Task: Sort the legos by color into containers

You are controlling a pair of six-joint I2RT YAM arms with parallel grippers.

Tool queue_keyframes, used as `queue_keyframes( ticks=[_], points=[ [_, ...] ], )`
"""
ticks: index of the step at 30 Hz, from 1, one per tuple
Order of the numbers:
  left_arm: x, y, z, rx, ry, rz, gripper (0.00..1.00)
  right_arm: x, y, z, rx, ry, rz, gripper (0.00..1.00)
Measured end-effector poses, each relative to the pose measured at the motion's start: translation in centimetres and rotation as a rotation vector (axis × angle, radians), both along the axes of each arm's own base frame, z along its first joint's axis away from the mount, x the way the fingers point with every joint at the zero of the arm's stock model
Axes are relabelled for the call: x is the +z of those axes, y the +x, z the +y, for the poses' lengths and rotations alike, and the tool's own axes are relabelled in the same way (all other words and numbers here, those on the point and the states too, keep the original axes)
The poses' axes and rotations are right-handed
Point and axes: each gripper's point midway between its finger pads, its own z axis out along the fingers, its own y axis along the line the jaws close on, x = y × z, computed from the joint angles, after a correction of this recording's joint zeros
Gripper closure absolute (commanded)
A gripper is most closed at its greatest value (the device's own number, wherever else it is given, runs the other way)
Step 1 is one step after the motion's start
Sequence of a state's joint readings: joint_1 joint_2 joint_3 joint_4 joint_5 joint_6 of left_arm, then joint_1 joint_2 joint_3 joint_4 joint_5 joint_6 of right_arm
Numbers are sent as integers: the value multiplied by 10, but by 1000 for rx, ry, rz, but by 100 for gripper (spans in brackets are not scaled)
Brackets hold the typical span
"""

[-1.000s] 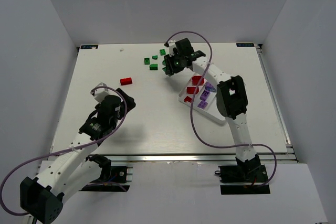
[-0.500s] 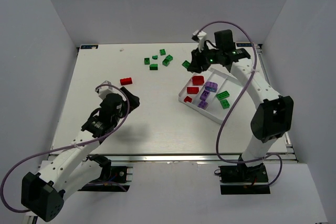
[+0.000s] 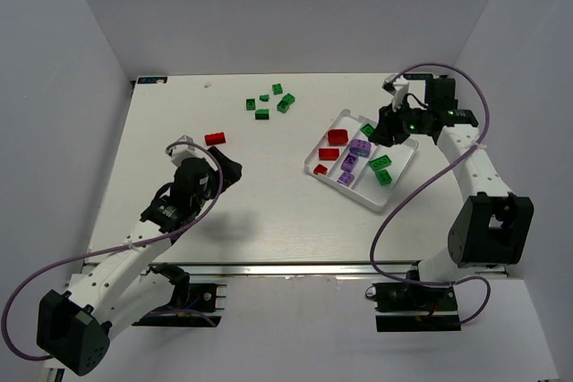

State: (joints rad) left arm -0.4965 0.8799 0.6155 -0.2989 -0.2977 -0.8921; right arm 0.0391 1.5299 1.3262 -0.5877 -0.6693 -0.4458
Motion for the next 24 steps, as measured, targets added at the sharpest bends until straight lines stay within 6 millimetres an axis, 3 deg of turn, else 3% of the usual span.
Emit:
queue_keyframes(
  ticks=[12,21,24],
  points=[
    [-1,5,-7,-20,-13,-2,2,-45,-29,-66,-115,-60,60,100],
    [-3,6,-8,-24,-11,1,2,-66,-26,-76,-126,-68,102,100],
    [-7,7,-9,-26,-3,12,2,-83,-23,-77,-136,-67,151,92]
  ],
)
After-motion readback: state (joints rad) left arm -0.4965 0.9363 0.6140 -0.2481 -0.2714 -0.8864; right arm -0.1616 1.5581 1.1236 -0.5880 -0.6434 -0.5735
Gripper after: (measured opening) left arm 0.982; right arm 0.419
